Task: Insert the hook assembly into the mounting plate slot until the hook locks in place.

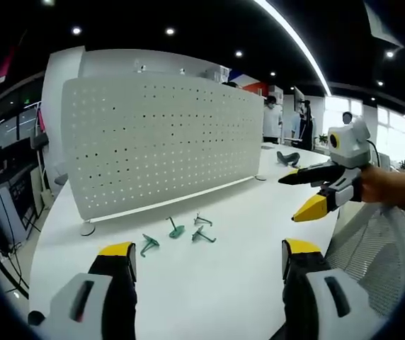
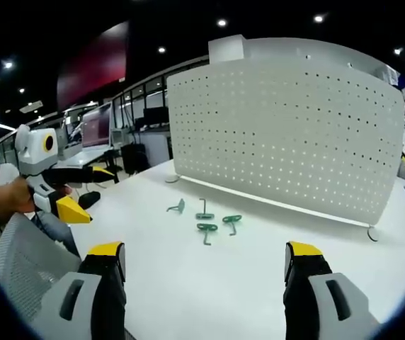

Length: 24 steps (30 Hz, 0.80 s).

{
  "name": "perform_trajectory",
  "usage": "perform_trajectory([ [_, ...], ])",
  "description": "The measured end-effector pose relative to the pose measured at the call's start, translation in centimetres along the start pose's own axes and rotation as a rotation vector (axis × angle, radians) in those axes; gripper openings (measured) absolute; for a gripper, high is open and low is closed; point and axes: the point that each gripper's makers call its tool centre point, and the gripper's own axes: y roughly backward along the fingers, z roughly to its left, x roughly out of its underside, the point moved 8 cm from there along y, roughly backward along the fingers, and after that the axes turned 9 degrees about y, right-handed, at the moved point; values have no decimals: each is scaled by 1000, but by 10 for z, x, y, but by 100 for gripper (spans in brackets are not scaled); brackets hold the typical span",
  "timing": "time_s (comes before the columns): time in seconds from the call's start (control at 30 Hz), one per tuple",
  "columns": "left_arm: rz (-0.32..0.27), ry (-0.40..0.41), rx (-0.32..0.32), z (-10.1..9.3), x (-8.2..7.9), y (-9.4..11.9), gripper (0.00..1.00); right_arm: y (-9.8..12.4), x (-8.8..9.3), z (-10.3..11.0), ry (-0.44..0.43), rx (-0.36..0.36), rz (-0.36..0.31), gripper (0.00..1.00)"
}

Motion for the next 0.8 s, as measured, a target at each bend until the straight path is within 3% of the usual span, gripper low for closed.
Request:
perform_trajectory([
  [0.8, 8, 4, 11, -1, 1, 0, 85, -1, 3, -1, -6, 1, 17, 94],
])
